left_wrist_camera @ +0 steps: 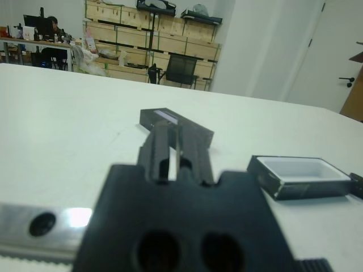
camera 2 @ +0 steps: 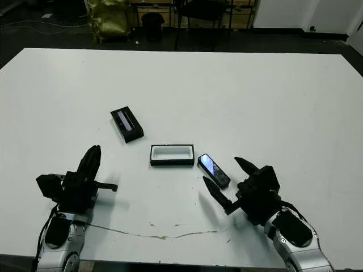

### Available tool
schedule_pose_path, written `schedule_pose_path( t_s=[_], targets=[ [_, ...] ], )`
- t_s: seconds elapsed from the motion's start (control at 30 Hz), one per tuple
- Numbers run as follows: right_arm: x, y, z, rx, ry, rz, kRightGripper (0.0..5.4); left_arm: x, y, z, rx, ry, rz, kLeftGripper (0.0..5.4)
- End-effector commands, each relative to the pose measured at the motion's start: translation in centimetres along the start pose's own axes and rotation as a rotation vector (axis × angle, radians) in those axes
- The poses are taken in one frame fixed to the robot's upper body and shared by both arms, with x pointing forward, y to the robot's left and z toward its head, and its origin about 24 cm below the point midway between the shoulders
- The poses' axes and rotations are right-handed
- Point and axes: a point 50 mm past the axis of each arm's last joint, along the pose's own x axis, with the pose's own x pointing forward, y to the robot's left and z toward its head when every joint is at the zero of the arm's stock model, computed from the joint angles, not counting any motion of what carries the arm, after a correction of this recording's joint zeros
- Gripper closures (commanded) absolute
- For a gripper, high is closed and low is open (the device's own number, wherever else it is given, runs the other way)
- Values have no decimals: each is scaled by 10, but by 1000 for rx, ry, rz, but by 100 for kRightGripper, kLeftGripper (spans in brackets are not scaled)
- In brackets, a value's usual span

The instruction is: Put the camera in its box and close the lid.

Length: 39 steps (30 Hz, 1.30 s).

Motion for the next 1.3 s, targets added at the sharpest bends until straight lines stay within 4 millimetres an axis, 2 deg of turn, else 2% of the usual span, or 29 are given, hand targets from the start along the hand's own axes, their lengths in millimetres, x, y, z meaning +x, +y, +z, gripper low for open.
schedule_pose_path(
  t_s=[0.03,0.17,0.4,0.5,0.63,0.8,0.9,1.07,1.17,1.3],
  targets=[
    [-2,-3,-10,-1,33,12,90,-4,0,-7,-10,43,9,540],
    [-1,-4,-13,-6,67,18,15,-4,-1,-7,-17,58,11,540],
    [3,-7,-24,-28,108,52,69,-4,-2,-7,-9,50,7,540],
    [3,-7,-23,-51,169,63,122,-4,-2,-7,-4,48,13,540],
    [5,-8,-28,-77,236,81,167,-4,-2,-7,-16,54,20,540],
    [10,-16,-47,-107,329,86,279,-3,-2,-6,-15,48,14,540],
    [10,-17,-49,-166,360,89,346,-3,-2,-6,-4,39,15,540],
    [9,-19,-53,-173,374,93,449,-3,-2,-5,4,40,10,540],
    [8,-21,-53,-175,369,109,469,-3,-2,-5,-1,36,10,540],
    [2,-18,-34,-195,383,133,471,-2,-2,-5,-10,46,15,540]
  ],
)
